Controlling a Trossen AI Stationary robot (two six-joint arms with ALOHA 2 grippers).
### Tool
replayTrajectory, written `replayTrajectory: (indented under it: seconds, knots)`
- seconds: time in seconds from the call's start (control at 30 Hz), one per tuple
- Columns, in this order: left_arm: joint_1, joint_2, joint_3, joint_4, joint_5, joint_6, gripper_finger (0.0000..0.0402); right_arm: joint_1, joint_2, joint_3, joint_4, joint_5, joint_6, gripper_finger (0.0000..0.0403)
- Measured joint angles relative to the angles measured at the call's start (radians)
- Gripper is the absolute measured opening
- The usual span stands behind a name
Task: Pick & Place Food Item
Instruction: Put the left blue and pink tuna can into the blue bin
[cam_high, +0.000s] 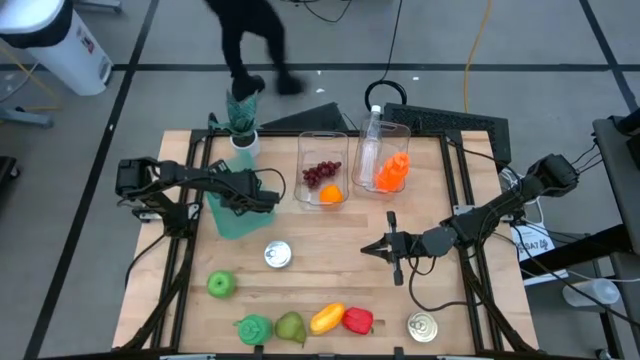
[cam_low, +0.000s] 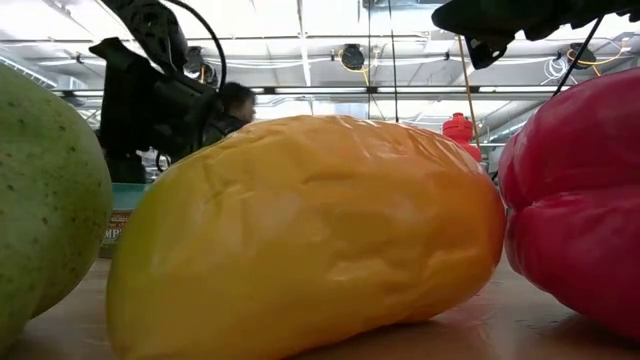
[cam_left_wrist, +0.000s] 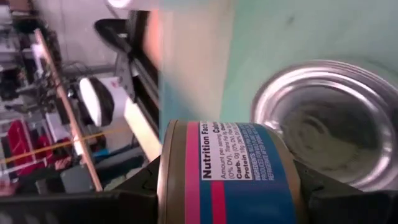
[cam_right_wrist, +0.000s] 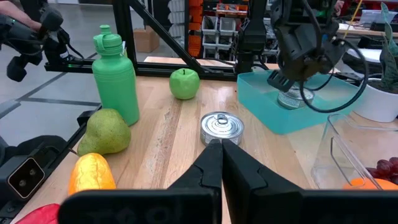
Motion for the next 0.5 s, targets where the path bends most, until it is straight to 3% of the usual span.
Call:
replayTrajectory:
  seconds: [0.23, 0.5]
  knots:
    - [0.002, 0.000, 0.002, 0.068, 0.038, 0.021, 0.0179, 0.000, 0.000, 0.000, 0.006, 0.000, 0.000, 0.0000]
    - [0.002, 0.000, 0.002, 0.164, 0.082, 0.091, 0.0261, 0.000, 0.000, 0.000, 0.007, 0.000, 0.000, 0.0000]
